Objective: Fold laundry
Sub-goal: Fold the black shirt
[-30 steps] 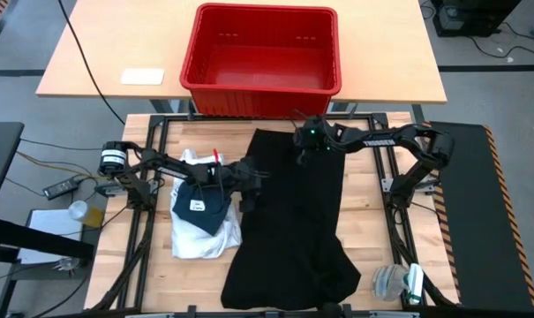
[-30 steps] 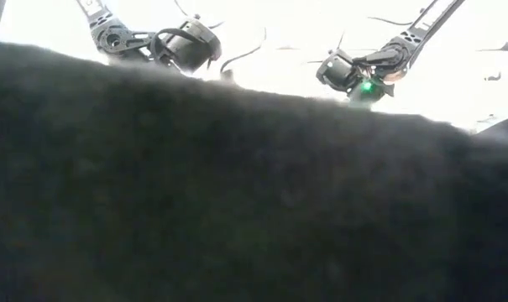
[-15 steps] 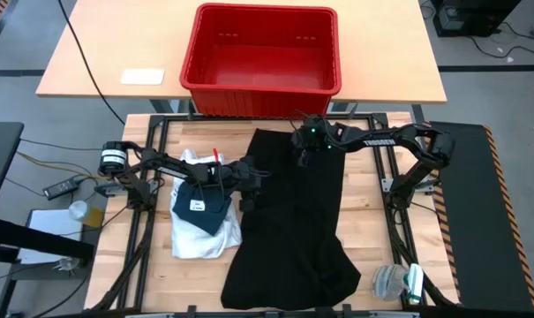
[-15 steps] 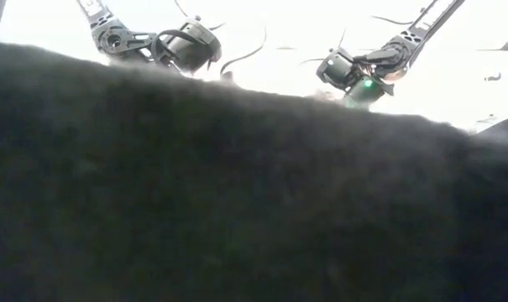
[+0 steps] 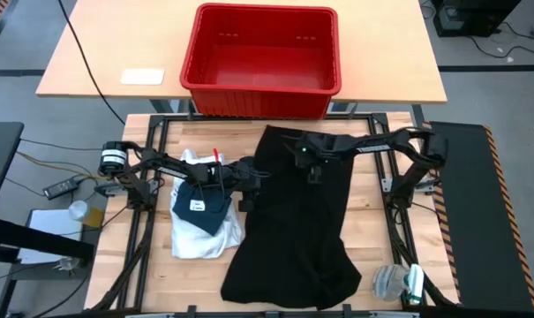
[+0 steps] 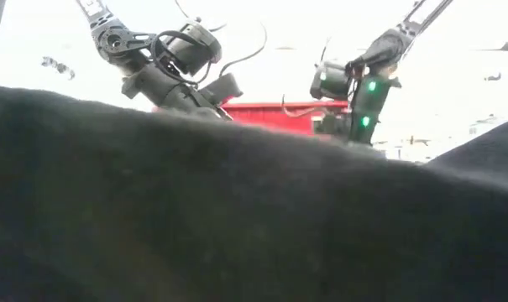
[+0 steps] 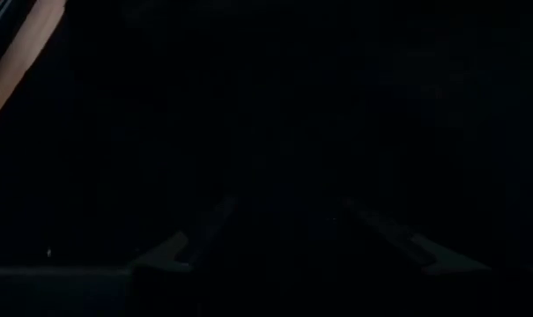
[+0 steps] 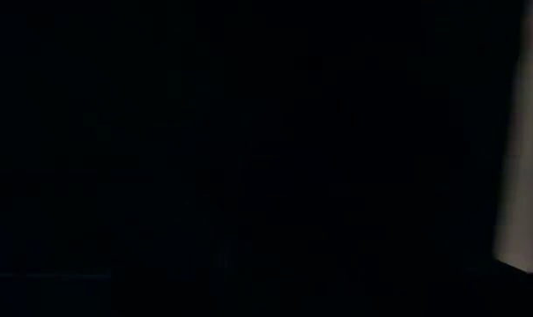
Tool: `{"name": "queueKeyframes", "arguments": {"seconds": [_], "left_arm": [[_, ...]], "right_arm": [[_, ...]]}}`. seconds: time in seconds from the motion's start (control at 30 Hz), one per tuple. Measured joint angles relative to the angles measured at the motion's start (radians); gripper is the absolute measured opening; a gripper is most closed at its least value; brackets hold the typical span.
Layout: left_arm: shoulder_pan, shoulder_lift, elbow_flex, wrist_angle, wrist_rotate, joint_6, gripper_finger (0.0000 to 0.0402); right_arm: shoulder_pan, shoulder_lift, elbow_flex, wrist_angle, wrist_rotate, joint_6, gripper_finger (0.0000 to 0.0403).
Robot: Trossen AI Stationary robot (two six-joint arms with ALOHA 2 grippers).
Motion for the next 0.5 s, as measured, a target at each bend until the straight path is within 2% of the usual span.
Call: {"name": "queueKeyframes", "arguments": {"seconds": [0.2,0.3,0.43,0.5], "left_arm": [[0.000,0.000,0.000,0.000,0.000,-0.001,0.0192],[0.000,0.000,0.000,0.018,0.034,-0.045,0.0192],[-0.021,0.009,0.006,0.111,0.095,-0.099,0.0192],[-0.041,0.031,0.026,0.088,0.099,-0.102,0.0192]], "right_arm": [[0.019,-0.134,0.064,-0.114,0.067,0.037,0.0232],[0.003,-0.178,0.069,-0.090,0.043,0.045,0.0228],[-0.029,-0.169,0.062,-0.173,0.015,0.052,0.0219],[-0.047,-0.162,0.045,-0.159,-0.024,0.063,0.0214]]}}
